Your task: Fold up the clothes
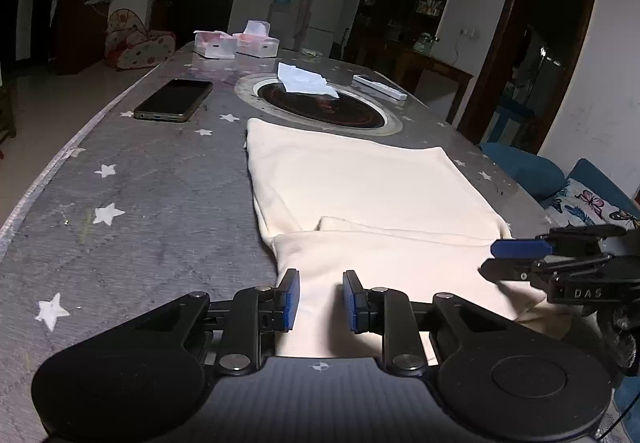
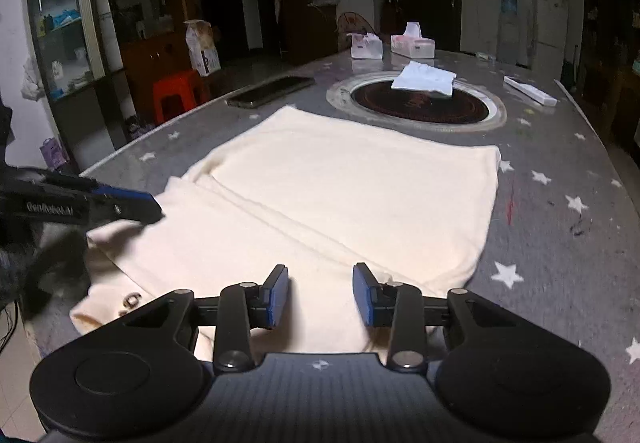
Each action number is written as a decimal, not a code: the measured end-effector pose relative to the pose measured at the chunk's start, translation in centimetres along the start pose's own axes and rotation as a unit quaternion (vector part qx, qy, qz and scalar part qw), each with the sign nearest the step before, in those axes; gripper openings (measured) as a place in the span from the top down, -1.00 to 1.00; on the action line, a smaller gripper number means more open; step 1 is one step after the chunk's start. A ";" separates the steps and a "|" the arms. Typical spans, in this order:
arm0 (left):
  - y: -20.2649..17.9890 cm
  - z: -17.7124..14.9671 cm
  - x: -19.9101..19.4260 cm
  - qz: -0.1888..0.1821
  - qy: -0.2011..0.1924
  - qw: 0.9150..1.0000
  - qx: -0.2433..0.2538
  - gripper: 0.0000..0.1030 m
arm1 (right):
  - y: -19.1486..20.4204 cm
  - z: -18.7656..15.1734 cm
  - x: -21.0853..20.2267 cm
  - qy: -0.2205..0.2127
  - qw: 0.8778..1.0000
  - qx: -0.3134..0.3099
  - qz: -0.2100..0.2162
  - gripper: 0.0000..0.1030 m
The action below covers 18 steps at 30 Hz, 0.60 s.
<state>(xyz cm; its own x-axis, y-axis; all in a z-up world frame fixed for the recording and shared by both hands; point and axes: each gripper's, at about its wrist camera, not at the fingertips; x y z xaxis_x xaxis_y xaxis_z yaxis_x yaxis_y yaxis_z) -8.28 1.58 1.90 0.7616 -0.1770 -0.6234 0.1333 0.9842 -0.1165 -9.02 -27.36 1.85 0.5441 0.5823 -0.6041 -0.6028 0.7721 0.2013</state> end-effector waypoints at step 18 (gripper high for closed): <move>-4.3 0.4 0.8 -0.021 -0.015 0.994 0.103 0.45 | 3.3 -0.8 -1.9 0.014 0.996 -0.088 -0.003 0.26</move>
<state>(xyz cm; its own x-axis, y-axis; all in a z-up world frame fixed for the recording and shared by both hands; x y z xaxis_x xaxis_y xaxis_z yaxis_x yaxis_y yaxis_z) -8.01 -2.77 2.23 0.7708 -0.2207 -0.5976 0.2907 0.9566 0.0216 -12.50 -26.05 3.05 0.5329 0.5695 -0.6259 -0.6947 0.7168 0.0607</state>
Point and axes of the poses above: each gripper's, at about its wrist camera, not at the fingertips, and x roughly the way its jaws point, y to its left, z to its top, and after that the axes turned 12 degrees about z, right-handed
